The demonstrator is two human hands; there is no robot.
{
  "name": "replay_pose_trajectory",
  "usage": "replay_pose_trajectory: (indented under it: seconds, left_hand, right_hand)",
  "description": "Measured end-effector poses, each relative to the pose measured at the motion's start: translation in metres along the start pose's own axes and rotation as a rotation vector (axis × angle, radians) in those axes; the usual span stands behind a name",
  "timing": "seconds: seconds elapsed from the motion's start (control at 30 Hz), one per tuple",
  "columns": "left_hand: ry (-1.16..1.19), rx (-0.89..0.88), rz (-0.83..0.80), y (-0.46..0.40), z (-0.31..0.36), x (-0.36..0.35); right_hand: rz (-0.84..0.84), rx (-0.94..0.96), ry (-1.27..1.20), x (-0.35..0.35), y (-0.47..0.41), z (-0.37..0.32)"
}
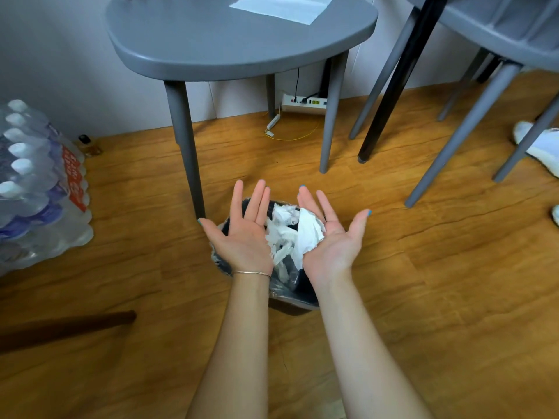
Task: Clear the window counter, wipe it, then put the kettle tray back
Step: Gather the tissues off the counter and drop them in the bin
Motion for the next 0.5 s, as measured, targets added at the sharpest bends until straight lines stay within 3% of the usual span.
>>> replay_pose_trajectory:
  seconds: [0.3,0.5]
  left_hand:
    - [-0.114,-0.121,0.096,-0.005,0.01,0.01]
    - [-0.157,-0.135,0.106,-0.012,0.006,0.01]
  right_hand:
    - [-0.059,-0.015,0.181,0.007,-0.006,-0.003]
    - [-0.056,0.027,0.105,0.002,-0.004,-0.007]
Point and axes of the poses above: each hand's wrist, its own y-axis away from the middle knuckle, its own x-axis out of the back of the hand, z = x × y, the point moved 6 cm from there along -y, towards the middle knuckle
